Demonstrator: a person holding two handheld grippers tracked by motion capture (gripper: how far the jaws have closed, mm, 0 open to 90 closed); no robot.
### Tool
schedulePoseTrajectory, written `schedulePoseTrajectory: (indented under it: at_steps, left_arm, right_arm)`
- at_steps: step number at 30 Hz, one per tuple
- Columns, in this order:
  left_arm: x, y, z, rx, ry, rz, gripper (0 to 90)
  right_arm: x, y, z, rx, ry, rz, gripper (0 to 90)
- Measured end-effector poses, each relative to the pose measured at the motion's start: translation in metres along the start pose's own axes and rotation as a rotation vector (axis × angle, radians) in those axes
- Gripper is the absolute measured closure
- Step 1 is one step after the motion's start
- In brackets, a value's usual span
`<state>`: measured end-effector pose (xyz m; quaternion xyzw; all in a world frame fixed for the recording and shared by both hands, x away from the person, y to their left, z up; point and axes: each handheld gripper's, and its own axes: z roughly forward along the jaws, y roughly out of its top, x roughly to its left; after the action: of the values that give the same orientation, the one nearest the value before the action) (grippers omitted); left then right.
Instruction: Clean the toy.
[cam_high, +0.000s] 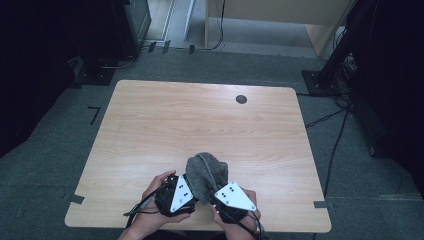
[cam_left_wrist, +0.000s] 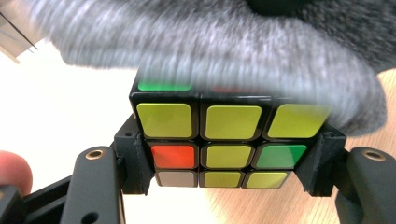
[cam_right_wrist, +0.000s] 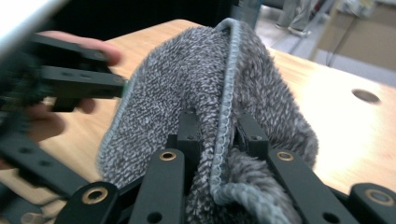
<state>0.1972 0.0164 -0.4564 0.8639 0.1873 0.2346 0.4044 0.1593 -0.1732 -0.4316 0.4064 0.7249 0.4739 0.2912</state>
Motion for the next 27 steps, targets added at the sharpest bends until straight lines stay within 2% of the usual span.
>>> schedulePoseTrajectory:
  at_steps: [2,4,5,8,11,13,16,18,19,21,23,24,26,27]
  left_arm:
    - [-0.002,-0.001,0.003,0.019,0.000,-0.002,34.1]
    - [-0.003,-0.001,0.004,0.023,-0.003,0.006,34.2]
    - [-0.008,-0.001,0.005,0.022,-0.012,0.029,34.1]
    - [-0.011,0.001,0.004,0.009,-0.025,0.033,34.1]
    - [-0.009,0.002,0.004,0.003,-0.017,0.021,34.2]
    - [-0.004,0.001,0.004,0.007,-0.010,0.003,34.1]
    - [-0.004,0.000,0.005,0.016,0.004,-0.006,34.2]
    - [-0.008,0.000,0.005,0.014,0.002,0.014,34.2]
    - [-0.008,0.000,0.005,0.014,0.002,0.014,34.1]
    - [-0.009,0.002,0.003,0.006,-0.003,0.019,34.2]
    - [-0.007,0.002,0.002,-0.001,0.001,0.009,34.1]
    - [-0.004,0.002,0.002,0.000,0.003,0.001,34.2]
    - [-0.003,0.001,0.002,-0.001,0.005,-0.007,34.2]
    - [-0.004,0.001,0.003,0.008,0.005,-0.007,34.1]
  right_arm:
    - [0.015,0.001,-0.002,-0.026,0.019,-0.058,75.5]
    - [0.028,0.002,-0.001,-0.022,0.056,-0.105,74.6]
    - [0.033,0.003,0.000,-0.021,0.067,-0.114,74.4]
    - [0.026,0.005,0.000,-0.022,0.073,-0.077,74.7]
    - [0.009,0.004,-0.001,-0.009,0.009,-0.024,75.5]
    - [0.005,0.002,-0.001,0.001,-0.003,0.004,75.6]
    - [0.018,0.001,0.000,-0.008,0.019,-0.035,75.3]
    - [0.030,0.003,0.000,-0.014,0.036,-0.093,75.1]
    - [0.031,0.004,0.000,-0.011,0.036,-0.098,75.2]
    - [0.022,0.006,0.000,-0.015,0.044,-0.066,75.4]
    - [0.009,0.004,0.000,-0.006,-0.006,-0.024,75.6]
    - [0.004,0.002,0.000,0.001,-0.010,0.000,75.7]
    - [0.007,0.001,-0.002,-0.010,0.002,0.015,75.4]
    - [0.012,0.002,-0.002,-0.014,0.001,-0.008,75.3]
